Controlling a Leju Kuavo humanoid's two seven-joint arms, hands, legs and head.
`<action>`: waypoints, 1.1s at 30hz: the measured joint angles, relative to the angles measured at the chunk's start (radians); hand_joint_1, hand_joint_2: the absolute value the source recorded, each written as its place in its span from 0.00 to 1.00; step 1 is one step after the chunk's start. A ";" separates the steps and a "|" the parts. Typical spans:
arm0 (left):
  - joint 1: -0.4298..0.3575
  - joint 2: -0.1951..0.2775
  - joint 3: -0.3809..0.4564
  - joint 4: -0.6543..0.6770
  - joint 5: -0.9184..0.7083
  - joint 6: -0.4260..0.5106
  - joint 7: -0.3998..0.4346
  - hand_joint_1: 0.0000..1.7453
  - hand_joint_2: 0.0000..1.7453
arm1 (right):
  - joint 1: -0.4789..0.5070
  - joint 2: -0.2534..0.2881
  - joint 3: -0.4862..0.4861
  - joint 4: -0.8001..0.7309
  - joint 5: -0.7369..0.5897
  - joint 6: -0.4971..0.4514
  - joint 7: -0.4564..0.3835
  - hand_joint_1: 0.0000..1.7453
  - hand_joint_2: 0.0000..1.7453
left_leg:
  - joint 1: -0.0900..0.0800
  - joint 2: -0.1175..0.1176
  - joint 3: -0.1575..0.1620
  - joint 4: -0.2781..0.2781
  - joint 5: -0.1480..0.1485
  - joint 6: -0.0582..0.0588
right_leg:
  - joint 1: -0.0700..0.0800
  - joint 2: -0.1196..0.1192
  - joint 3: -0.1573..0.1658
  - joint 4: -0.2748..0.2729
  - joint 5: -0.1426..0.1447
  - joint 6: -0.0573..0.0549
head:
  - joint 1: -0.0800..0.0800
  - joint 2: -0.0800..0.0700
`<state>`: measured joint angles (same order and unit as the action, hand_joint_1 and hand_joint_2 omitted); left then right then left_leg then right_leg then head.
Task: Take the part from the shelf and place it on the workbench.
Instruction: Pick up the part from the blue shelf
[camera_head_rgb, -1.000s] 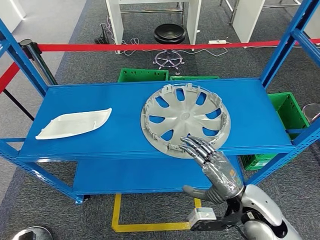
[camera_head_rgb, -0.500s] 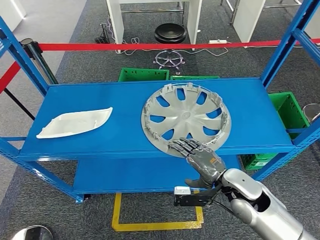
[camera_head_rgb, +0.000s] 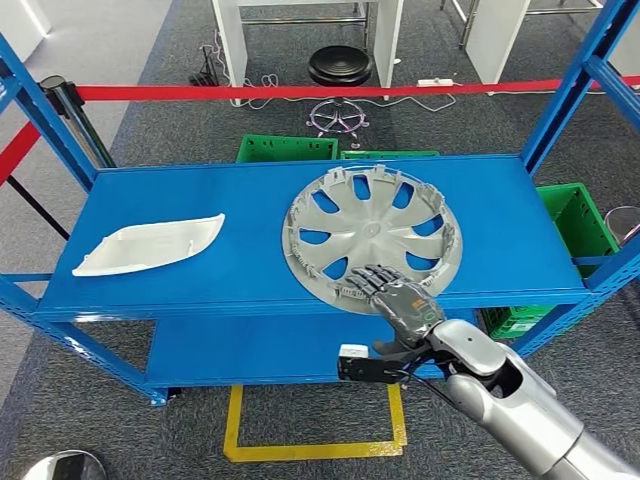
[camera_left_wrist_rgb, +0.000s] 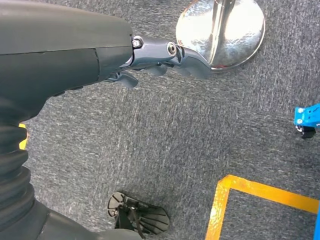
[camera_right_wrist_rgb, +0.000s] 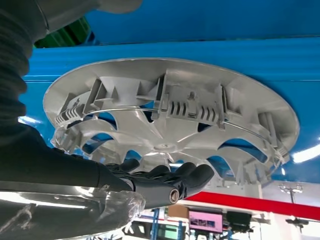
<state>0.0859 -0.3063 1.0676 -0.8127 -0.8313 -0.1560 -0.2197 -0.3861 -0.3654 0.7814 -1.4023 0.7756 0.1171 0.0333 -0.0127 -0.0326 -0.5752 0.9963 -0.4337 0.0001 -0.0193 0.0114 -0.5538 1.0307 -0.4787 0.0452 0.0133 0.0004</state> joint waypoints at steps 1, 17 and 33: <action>0.000 0.000 0.002 0.000 -0.002 0.000 0.000 0.00 1.00 | -0.004 0.005 0.000 0.007 0.001 0.002 0.003 0.00 1.00 | 0.000 0.000 0.000 0.000 0.000 0.000 | 0.000 0.000 0.000 0.000 0.000 0.000 | 0.000 0.000; -0.004 0.000 0.014 0.001 -0.005 -0.001 -0.001 0.00 1.00 | -0.020 0.033 0.000 0.053 0.003 0.005 0.007 0.00 1.00 | 0.000 0.000 -0.001 0.000 0.000 0.000 | 0.000 0.000 -0.001 0.000 0.000 0.000 | 0.000 0.000; -0.004 0.000 0.014 0.001 -0.005 -0.001 -0.001 0.00 1.00 | -0.024 0.037 0.000 0.065 0.003 0.005 0.007 0.00 1.00 | 0.000 0.000 -0.001 0.000 0.000 0.000 | 0.000 0.000 -0.001 0.000 0.000 0.000 | 0.000 0.000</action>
<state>0.0820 -0.3063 1.0815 -0.8114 -0.8362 -0.1568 -0.2205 -0.4103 -0.3284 0.7816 -1.3373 0.7782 0.1225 0.0404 -0.0127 -0.0326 -0.5758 0.9964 -0.4335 0.0000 -0.0193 0.0114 -0.5544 1.0307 -0.4784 0.0450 0.0133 0.0004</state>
